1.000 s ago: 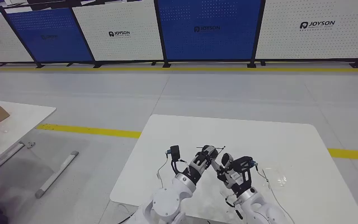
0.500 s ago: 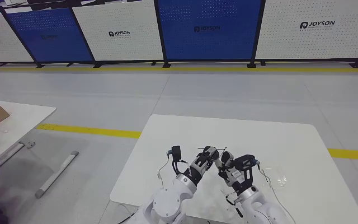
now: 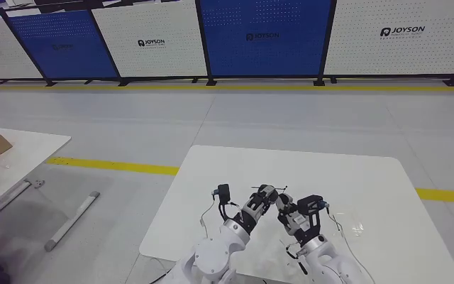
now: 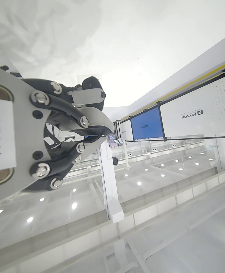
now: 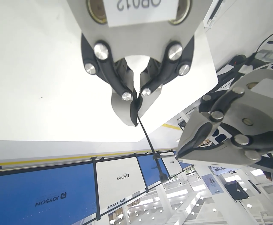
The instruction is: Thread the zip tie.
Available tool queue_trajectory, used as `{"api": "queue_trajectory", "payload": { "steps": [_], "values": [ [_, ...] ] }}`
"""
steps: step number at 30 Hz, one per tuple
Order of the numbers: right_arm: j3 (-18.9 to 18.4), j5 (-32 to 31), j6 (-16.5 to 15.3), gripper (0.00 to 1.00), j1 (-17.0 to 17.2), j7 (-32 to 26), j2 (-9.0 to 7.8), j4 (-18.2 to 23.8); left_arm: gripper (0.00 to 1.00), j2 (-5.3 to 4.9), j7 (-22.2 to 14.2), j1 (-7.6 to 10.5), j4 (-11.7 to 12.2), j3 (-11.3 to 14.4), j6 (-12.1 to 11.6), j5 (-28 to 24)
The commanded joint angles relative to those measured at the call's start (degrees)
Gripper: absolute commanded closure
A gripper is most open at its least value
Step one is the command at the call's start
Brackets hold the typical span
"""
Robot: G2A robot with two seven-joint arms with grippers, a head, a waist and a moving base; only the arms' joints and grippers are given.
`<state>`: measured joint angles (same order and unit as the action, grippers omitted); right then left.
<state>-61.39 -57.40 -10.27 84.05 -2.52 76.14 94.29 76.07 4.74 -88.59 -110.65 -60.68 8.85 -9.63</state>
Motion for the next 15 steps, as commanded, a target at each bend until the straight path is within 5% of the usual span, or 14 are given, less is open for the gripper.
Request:
{"api": "queue_trajectory", "payload": {
  "steps": [1,15],
  "values": [
    [0.0,0.0,-0.1,1.0,0.0,0.1,0.01,-0.2,1.0,0.02,0.2,-0.05,-0.1,-0.1,-0.4,-0.2],
    [0.6,-1.0,-0.3,1.0,-0.2,0.4,0.04,-1.1,1.0,0.01,0.1,-0.94,-0.7,-0.9,-3.2,-1.6]
  ]
}}
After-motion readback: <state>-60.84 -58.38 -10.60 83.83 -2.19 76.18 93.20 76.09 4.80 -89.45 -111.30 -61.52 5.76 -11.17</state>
